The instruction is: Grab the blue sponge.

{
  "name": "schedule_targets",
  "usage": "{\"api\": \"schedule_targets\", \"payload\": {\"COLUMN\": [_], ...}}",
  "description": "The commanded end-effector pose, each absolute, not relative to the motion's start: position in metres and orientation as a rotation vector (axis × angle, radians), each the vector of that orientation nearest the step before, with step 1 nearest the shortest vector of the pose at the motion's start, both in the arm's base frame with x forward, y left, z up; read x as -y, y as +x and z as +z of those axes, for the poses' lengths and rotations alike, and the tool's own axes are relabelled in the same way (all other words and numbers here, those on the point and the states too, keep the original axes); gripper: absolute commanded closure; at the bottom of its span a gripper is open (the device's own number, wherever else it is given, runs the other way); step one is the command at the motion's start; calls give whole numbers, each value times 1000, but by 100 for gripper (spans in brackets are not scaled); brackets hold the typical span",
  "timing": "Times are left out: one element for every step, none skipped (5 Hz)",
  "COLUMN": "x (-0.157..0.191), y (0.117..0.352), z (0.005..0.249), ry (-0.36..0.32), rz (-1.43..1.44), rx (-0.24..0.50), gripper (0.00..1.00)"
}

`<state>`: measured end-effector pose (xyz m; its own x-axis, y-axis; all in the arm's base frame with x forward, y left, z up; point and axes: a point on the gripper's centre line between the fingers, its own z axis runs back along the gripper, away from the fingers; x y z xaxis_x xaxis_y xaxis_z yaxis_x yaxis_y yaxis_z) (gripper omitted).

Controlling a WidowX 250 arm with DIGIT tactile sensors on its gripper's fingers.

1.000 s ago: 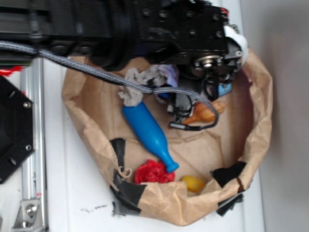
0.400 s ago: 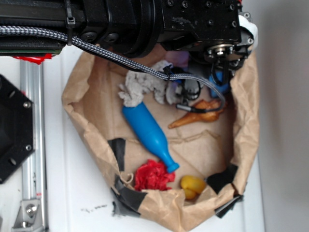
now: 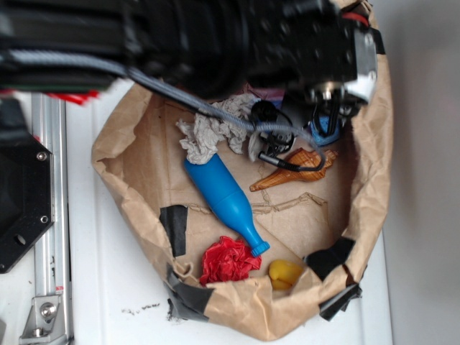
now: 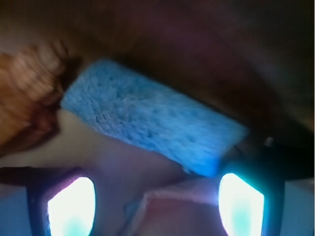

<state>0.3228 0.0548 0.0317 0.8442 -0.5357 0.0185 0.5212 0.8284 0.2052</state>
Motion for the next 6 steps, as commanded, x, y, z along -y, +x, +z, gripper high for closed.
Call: {"api": "schedule_targets", "payload": {"x": [-45, -35, -28, -16, -4, -3], "y": [326, 315, 310, 298, 287, 289], "z": [39, 51, 53, 71, 85, 88], "ry": [77, 22, 28, 13, 11, 22], "rz": [-552, -571, -606, -647, -678, -668], "rx": [87, 91, 81, 119, 154, 156], "gripper": [100, 100, 100, 100, 100, 83]}}
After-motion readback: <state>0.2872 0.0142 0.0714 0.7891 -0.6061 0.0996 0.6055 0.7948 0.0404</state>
